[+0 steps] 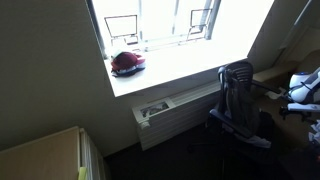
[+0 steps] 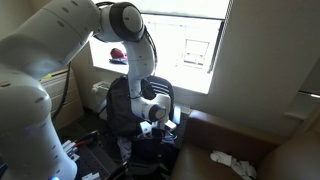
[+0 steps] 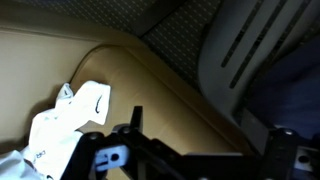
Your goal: Put the shirt on the black chair on the brown chair
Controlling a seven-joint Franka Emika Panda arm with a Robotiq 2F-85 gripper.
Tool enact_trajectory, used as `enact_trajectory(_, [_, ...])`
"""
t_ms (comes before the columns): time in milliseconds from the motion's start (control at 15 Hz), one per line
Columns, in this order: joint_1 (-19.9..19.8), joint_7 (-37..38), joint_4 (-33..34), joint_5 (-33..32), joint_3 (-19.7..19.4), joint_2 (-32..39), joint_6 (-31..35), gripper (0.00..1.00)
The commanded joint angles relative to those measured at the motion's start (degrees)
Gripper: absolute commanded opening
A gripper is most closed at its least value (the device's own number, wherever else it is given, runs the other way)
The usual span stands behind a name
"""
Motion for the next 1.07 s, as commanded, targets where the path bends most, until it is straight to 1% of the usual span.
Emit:
enact_trajectory(0, [-4.28,-2.89,-0.69,7.95,4.03,3.32,13.60,1.00])
enact_trajectory(67, [-5.48,-3.68,-0.17,10.38,5.91,5.02,17.05,1.00])
enact_trajectory(133, [-5.80,-4.28,0.66,12.34,7.00,6.80,19.60,1.00])
enact_trajectory(200, [-6.32,-4.87,1.76,14.25,8.33,8.59,20.39,1.00])
enact_trajectory(267, [-6.18,-5.19,2.90,15.71,8.78,10.09,19.73,1.00])
enact_trajectory(333, [-5.19,-5.01,4.22,17.08,8.39,11.57,17.53,1.00])
enact_trajectory(400, [-4.02,-5.84,1.68,17.64,7.47,9.02,18.27,1.00])
enact_trajectory(600, [-3.82,-5.67,3.85,18.71,7.89,11.96,18.25,1.00])
enact_trajectory(667, [-3.29,-5.71,4.45,18.60,7.34,12.83,20.35,1.00])
enact_trajectory(733, [-1.48,-5.17,5.15,19.06,5.92,14.49,23.06,1.00])
enact_trajectory(867, [-1.97,-6.17,5.65,20.33,6.91,16.62,30.21,1.00])
enact_trajectory(1000, [-1.87,-6.44,7.15,21.98,7.85,18.87,32.39,1.00])
